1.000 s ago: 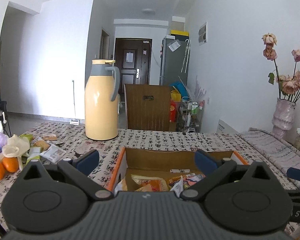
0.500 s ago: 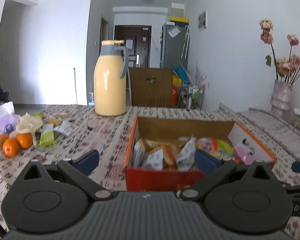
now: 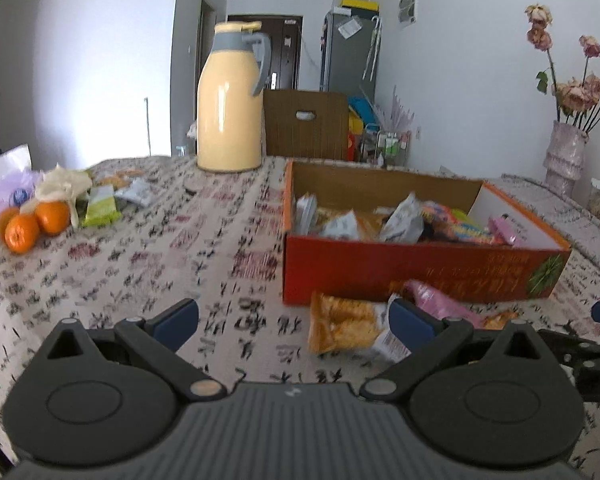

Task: Organize snacks
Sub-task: 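Move both tools back over the remaining snack pile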

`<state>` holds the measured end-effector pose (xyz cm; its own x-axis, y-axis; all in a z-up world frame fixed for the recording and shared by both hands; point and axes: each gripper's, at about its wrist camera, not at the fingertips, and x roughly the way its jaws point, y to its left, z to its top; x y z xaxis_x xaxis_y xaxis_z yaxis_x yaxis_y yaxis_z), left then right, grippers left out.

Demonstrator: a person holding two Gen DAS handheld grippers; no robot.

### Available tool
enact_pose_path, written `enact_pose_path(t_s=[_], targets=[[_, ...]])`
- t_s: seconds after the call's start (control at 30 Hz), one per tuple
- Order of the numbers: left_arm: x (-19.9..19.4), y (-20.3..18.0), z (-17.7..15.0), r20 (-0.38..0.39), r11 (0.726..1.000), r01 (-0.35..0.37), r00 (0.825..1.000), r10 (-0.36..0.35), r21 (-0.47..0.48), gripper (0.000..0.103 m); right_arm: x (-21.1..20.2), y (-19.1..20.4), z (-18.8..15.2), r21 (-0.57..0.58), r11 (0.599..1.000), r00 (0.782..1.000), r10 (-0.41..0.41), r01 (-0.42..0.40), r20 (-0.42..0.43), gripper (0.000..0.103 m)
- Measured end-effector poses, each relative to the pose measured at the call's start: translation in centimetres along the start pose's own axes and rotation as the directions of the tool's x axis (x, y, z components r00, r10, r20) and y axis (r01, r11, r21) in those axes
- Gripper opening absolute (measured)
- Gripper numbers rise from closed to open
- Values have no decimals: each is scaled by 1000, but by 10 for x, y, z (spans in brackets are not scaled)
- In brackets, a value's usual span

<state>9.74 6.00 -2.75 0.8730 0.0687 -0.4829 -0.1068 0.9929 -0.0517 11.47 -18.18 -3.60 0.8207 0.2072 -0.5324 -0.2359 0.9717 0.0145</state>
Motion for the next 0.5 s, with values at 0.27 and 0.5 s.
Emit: enact_pose_path(t_s=[0.27,0.5], targets=[[8,7,-6,-32,999,17,999,-19,-42,103,18,3,2,-5,1000,998,-22,22,-56,103],[10,7,-7,-37,999,17,999,-19,-47,103,46,6,12,-46,998,989,-59,53,-133,103]])
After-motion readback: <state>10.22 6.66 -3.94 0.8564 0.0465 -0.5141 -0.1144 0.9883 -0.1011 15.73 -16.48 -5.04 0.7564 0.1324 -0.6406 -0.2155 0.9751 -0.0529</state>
